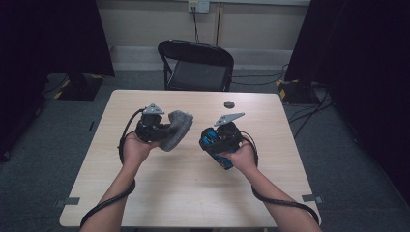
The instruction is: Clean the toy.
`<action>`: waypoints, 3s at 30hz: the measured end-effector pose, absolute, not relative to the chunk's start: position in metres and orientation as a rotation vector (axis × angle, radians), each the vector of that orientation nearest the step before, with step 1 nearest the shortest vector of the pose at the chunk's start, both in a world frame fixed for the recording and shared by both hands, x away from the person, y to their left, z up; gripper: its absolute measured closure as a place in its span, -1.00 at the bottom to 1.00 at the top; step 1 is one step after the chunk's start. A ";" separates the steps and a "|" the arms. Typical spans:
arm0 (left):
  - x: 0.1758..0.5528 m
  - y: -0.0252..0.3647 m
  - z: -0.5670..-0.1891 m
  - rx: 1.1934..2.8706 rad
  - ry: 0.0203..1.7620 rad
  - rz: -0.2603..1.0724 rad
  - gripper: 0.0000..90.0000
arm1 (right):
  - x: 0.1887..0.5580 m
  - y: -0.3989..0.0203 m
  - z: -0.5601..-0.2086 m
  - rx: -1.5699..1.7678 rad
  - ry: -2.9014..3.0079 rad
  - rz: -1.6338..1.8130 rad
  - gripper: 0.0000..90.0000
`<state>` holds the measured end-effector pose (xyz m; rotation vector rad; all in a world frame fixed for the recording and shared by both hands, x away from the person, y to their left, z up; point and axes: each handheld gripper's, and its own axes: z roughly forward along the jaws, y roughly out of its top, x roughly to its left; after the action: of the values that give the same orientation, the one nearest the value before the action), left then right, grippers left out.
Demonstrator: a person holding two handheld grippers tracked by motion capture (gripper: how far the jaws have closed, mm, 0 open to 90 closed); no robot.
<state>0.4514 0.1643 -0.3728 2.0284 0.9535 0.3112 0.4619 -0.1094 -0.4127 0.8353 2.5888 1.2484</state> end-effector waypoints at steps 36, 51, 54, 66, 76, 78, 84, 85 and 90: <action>0.457 0.115 -0.382 2.144 0.835 0.229 0.73 | 0.457 -0.101 -0.411 0.783 2.622 1.250 -0.43; 0.440 0.126 -0.385 2.121 0.825 0.190 0.72 | 0.463 -0.106 -0.411 0.824 2.600 1.240 -0.43; 0.436 0.128 -0.388 2.111 0.819 0.181 0.72 | 0.466 -0.109 -0.411 0.832 2.597 1.243 -0.43; 0.419 0.135 -0.402 2.142 0.809 0.127 0.72 | 0.471 -0.119 -0.408 0.870 2.577 1.248 -0.43; 0.437 0.167 -0.401 1.978 0.969 0.178 0.72 | 0.466 -0.114 -0.401 0.843 2.581 1.282 -0.43; 0.439 0.166 -0.397 1.947 0.967 0.183 0.72 | 0.465 -0.111 -0.400 0.830 2.588 1.287 -0.43; 0.439 0.150 -0.394 1.945 0.926 0.157 0.72 | 0.465 -0.104 -0.400 0.814 2.593 1.295 -0.43; 0.439 0.147 -0.395 1.954 0.920 0.160 0.72 | 0.464 -0.103 -0.400 0.813 2.590 1.293 -0.43; 0.440 0.139 -0.402 1.967 0.926 0.130 0.72 | 0.464 -0.103 -0.399 0.808 2.593 1.295 -0.43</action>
<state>0.4399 0.1388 -0.4022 1.9674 0.9260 0.1304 0.4637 -0.1029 -0.3992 0.8083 2.5927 1.2947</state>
